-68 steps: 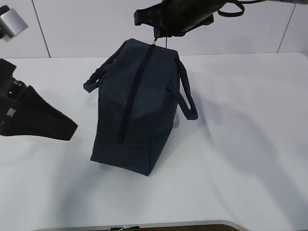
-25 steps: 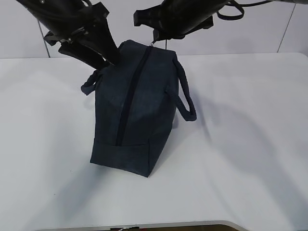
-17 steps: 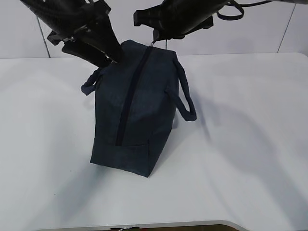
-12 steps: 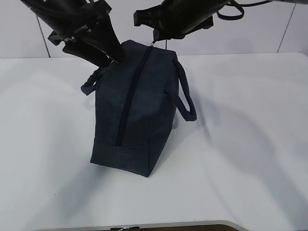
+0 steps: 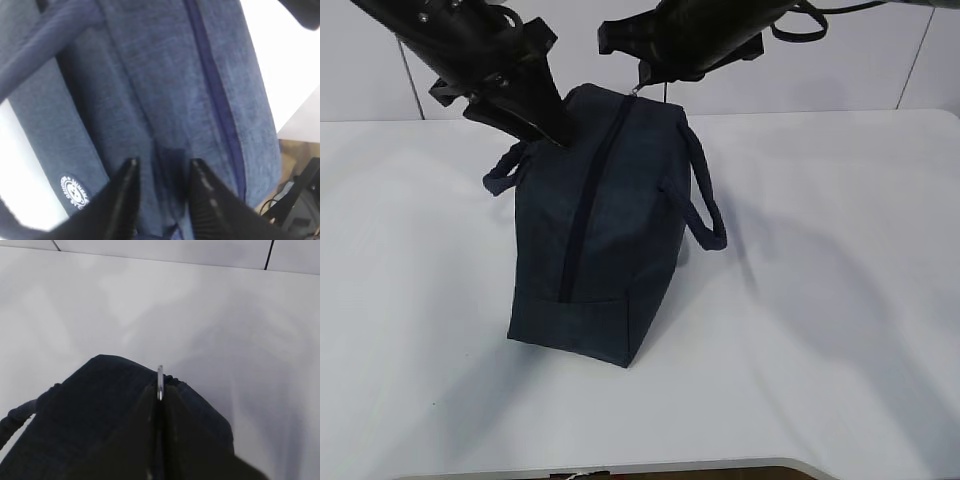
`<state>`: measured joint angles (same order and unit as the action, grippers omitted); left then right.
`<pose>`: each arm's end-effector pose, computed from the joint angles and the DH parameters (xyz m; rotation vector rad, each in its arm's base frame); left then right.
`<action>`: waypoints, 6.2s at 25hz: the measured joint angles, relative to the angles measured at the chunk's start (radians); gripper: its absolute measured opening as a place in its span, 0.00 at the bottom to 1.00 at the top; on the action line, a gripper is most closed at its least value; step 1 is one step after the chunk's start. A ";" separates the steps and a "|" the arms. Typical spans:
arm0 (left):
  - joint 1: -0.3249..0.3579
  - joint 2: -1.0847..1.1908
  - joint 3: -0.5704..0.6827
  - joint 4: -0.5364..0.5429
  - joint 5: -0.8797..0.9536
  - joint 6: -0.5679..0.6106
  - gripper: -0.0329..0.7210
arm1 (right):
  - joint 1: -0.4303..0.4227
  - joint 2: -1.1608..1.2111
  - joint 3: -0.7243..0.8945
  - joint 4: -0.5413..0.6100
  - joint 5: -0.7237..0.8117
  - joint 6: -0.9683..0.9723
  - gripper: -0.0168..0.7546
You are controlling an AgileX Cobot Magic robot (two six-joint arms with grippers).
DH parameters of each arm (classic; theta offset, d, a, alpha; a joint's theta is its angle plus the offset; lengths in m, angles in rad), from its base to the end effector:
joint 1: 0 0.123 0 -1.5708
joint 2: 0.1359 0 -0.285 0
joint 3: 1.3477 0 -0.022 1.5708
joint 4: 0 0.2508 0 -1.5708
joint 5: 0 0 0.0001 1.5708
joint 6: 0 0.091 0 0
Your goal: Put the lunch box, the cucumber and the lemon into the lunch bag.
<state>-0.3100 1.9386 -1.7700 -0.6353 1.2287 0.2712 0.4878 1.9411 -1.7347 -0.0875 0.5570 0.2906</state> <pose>0.3788 -0.1748 0.3029 0.6057 2.6958 -0.9004 0.4090 0.2122 0.3074 -0.2816 2.2474 0.3263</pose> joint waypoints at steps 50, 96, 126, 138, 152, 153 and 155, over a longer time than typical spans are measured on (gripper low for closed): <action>-0.069 -0.047 0.020 0.157 -0.017 0.039 0.03 | -0.086 0.230 -0.146 0.142 -0.011 -0.017 0.03; -0.061 0.000 -0.041 0.111 -0.131 0.020 0.47 | -0.107 0.294 -0.371 0.263 0.296 -0.067 0.03; -0.053 0.076 -0.198 0.169 -0.097 -0.024 0.65 | -0.109 0.294 -0.371 0.264 0.296 -0.069 0.03; -0.031 0.147 -0.198 0.080 -0.116 -0.005 0.65 | -0.109 0.294 -0.371 0.264 0.296 -0.072 0.03; -0.024 0.149 -0.198 0.080 -0.081 0.045 0.03 | -0.109 0.294 -0.371 0.264 0.280 -0.072 0.03; -0.024 0.149 -0.198 0.080 -0.079 0.045 0.03 | -0.109 0.296 -0.371 0.264 0.276 -0.072 0.03; -0.024 0.149 -0.198 0.080 -0.073 0.045 0.03 | -0.109 0.305 -0.371 0.264 0.267 -0.072 0.03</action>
<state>-0.3343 2.0872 -1.9677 -0.5548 1.1562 0.3161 0.3793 2.2463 -2.1056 0.1768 0.8243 0.2191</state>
